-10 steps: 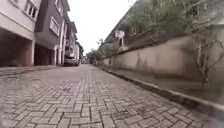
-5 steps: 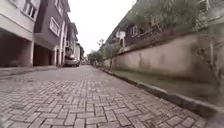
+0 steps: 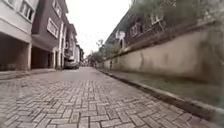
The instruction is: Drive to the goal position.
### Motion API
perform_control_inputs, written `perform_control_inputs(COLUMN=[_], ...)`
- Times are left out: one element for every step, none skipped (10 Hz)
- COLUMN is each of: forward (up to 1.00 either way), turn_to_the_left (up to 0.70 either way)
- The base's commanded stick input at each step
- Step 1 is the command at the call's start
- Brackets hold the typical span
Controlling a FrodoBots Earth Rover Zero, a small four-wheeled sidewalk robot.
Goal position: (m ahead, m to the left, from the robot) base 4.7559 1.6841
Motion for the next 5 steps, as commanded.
perform_control_inputs(forward=[0.7,0.7,0.7,0.7,0.7], turn_to_the_left=[0.0,0.0,0.0,0.0,0.0])
